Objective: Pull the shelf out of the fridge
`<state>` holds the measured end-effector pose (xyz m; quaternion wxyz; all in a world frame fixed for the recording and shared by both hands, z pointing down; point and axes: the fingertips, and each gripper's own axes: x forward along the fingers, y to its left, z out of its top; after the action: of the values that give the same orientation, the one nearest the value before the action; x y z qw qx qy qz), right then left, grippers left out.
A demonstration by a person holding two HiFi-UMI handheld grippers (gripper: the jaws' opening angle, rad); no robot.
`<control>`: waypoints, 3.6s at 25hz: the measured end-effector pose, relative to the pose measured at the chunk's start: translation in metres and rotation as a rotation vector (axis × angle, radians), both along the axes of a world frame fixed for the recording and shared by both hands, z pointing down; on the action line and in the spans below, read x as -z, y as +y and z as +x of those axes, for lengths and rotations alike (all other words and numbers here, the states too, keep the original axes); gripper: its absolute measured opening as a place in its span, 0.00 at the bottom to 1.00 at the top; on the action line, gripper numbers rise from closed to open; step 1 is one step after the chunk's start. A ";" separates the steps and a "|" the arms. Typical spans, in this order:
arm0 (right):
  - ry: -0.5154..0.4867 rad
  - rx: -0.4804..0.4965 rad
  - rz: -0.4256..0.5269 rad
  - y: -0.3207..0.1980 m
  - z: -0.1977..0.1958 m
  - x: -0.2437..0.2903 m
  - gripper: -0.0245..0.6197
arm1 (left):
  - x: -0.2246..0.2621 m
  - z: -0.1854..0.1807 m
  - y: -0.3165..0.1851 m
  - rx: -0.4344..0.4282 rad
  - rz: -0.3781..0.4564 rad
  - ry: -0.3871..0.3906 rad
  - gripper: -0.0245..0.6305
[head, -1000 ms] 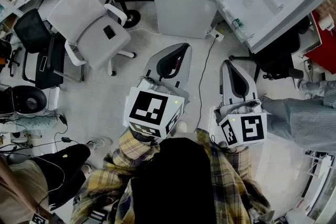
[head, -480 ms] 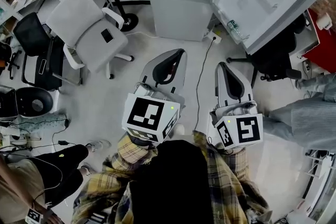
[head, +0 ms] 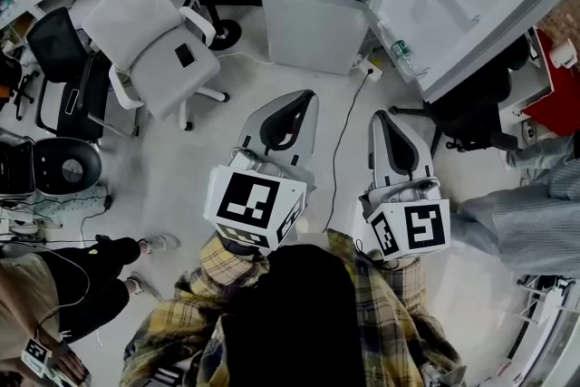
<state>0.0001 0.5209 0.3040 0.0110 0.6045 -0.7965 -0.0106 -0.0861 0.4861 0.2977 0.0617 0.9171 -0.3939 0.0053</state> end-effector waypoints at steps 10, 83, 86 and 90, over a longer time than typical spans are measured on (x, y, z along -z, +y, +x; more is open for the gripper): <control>0.009 0.001 -0.001 -0.068 -0.003 -0.003 0.06 | -0.001 0.001 -0.067 -0.013 0.014 -0.016 0.04; 0.034 -0.097 -0.021 -0.699 0.132 -0.006 0.06 | -0.019 0.135 -0.704 -0.108 -0.076 0.017 0.04; 0.030 -0.133 -0.012 -0.728 0.137 -0.003 0.06 | -0.021 0.142 -0.734 -0.134 -0.070 0.001 0.04; 0.017 -0.179 -0.009 -0.751 0.144 -0.004 0.06 | -0.028 0.144 -0.764 -0.150 -0.086 -0.008 0.04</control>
<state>0.1440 -0.2297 0.3077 0.0211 0.6729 -0.7393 -0.0112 0.0581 -0.2782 0.3259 0.0989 0.9405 -0.3236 0.0303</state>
